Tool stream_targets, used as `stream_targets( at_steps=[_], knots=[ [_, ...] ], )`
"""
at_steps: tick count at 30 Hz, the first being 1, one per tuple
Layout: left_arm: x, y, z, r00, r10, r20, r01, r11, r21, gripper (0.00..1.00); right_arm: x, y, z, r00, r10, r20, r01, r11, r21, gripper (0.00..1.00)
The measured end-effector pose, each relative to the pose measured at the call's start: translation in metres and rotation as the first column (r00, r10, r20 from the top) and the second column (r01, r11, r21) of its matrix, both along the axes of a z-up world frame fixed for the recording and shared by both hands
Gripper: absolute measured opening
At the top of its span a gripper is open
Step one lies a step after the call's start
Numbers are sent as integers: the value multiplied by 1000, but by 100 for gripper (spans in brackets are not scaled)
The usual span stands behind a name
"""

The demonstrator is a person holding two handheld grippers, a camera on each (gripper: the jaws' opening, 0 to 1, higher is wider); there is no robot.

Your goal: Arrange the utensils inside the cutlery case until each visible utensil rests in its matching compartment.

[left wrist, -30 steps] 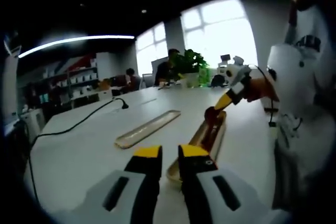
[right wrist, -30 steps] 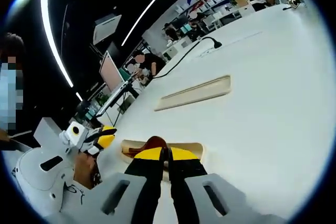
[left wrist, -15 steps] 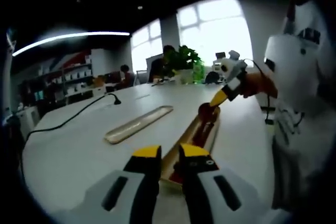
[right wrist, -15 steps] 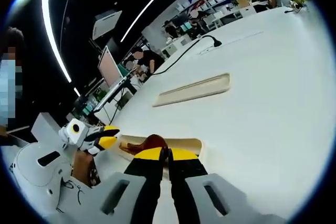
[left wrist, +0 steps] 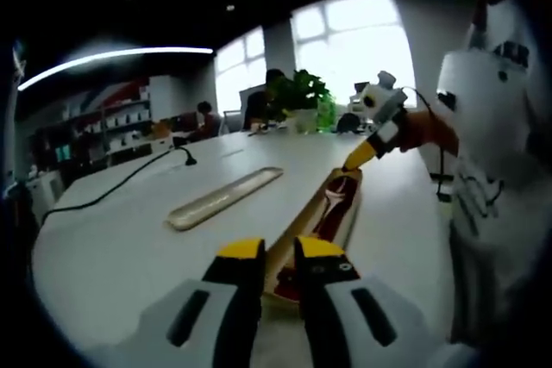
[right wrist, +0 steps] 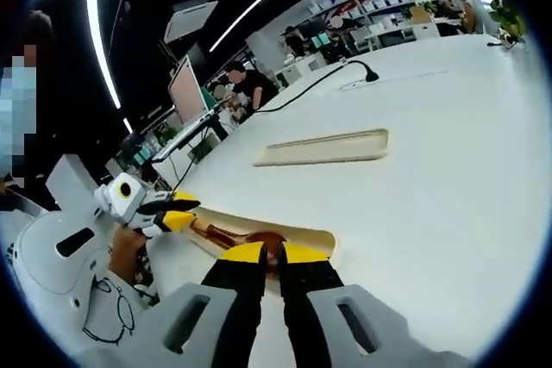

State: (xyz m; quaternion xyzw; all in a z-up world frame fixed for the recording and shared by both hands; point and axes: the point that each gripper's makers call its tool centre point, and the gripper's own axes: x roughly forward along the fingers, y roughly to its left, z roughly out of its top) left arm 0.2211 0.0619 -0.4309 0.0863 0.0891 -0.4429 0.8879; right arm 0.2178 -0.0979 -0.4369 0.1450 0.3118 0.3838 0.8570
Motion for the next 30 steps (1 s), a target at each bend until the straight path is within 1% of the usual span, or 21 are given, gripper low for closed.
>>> stream_targets(
  at_steps=[4, 8, 15, 18, 22, 23, 27, 30],
  knots=[
    [0, -1, -1, 1000, 0, -3, 0, 1000, 3, 14, 1, 0, 1, 1000, 3, 20, -2, 1000, -10, 5],
    [1, 0, -1, 1000, 2, -3, -2, 1000, 4, 14, 3, -5, 8, 999, -8, 42, 9, 1000, -8, 5],
    [4, 2, 5, 1000, 14, -3, -14, 1000, -21, 14, 11, -14, 17, 997, -22, 77, 23, 1000, -7, 5],
    [6, 7, 12, 1000, 29, -3, -29, 998, -56, 14, 16, -19, 19, 995, -37, 90, 37, 999, 0, 4],
    [16, 20, 22, 996, 90, -7, -90, 991, -103, 14, 25, -28, 25, 991, -69, 116, 67, 998, 19, 4],
    [18, 23, 24, 994, 106, -9, -107, 988, -114, 14, 27, -30, 27, 989, -84, 126, 81, 996, 26, 4],
    [26, 35, 31, 988, 151, -13, -151, 977, -150, 13, 33, -36, 31, 986, -94, 135, 89, 995, 39, 4],
    [31, 40, 38, 984, 175, -25, -177, 965, -191, 13, 38, -40, 33, 984, -100, 151, 97, 995, 27, 4]
  ],
)
